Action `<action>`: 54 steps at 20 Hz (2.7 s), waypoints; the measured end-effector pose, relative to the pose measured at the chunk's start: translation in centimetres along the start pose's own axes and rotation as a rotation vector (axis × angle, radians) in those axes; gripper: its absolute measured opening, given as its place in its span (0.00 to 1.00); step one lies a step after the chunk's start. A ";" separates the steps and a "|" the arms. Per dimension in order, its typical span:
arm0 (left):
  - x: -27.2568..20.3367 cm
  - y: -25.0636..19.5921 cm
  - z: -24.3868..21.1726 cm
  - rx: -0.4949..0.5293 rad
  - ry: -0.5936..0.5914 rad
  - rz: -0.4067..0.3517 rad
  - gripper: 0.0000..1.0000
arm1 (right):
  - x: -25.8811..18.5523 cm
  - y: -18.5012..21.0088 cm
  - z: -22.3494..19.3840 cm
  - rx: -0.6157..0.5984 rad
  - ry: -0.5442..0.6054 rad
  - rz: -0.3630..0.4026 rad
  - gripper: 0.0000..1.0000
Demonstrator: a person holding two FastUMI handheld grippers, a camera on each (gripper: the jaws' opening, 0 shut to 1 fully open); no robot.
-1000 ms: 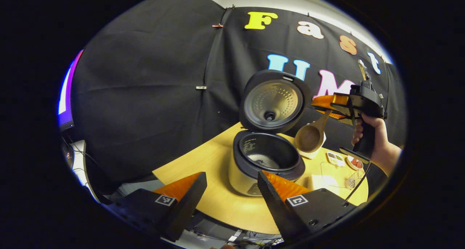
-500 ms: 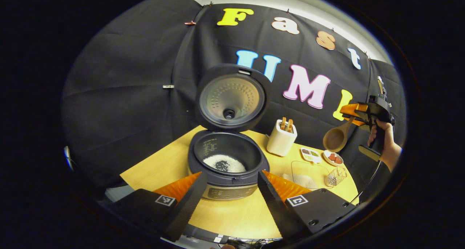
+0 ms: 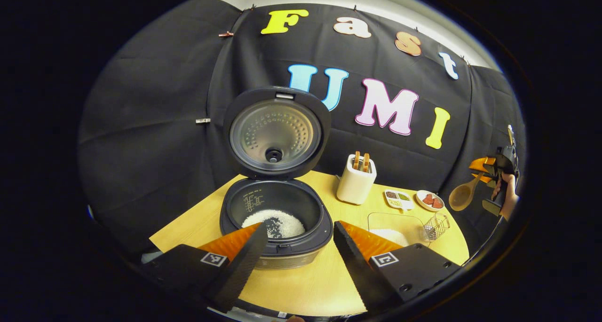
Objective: Close the left gripper, press the button to open the rice cooker; take a wooden spoon from the chopstick holder with the right hand, scoop a spoonful of rice and pour it into the rice cooker, then put the wooden spoon back into the chopstick holder.
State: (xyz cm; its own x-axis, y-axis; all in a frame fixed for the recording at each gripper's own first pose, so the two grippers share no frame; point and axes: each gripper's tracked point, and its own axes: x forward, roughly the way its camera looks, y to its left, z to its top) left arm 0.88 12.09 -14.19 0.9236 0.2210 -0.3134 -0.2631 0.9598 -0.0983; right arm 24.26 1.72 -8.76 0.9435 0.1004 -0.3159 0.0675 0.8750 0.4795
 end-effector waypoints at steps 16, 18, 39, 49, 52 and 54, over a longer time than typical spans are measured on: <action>-4.4 -2.6 2.2 -0.049 -0.015 0.271 0.95 | 9.4 -12.1 -6.5 -0.024 0.081 -0.175 0.22; -4.7 -2.6 2.6 -0.068 -0.021 0.295 0.95 | 9.9 -12.3 -8.1 -0.042 0.108 -0.172 0.22; -0.6 1.6 21.5 0.144 -0.422 0.240 0.95 | -0.5 -12.7 -8.7 -0.129 0.113 -0.227 0.99; 9.6 4.6 27.2 0.154 -0.536 0.096 0.94 | -12.5 -9.9 -8.6 -0.259 0.041 -0.268 0.98; 12.5 4.7 26.3 0.118 -0.490 0.076 0.94 | -14.8 -9.4 -9.7 -0.262 0.055 -0.276 0.99; 13.6 5.2 26.1 0.130 -0.475 0.106 0.95 | -15.8 -9.2 -10.8 -0.271 0.083 -0.278 0.98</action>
State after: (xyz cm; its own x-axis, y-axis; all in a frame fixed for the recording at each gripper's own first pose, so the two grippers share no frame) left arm 19.36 24.59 5.66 0.9265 0.3443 0.1519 -0.3536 0.9346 0.0385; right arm 5.24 -2.85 -17.04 0.8712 -0.1300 -0.4734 0.2184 0.9662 0.1366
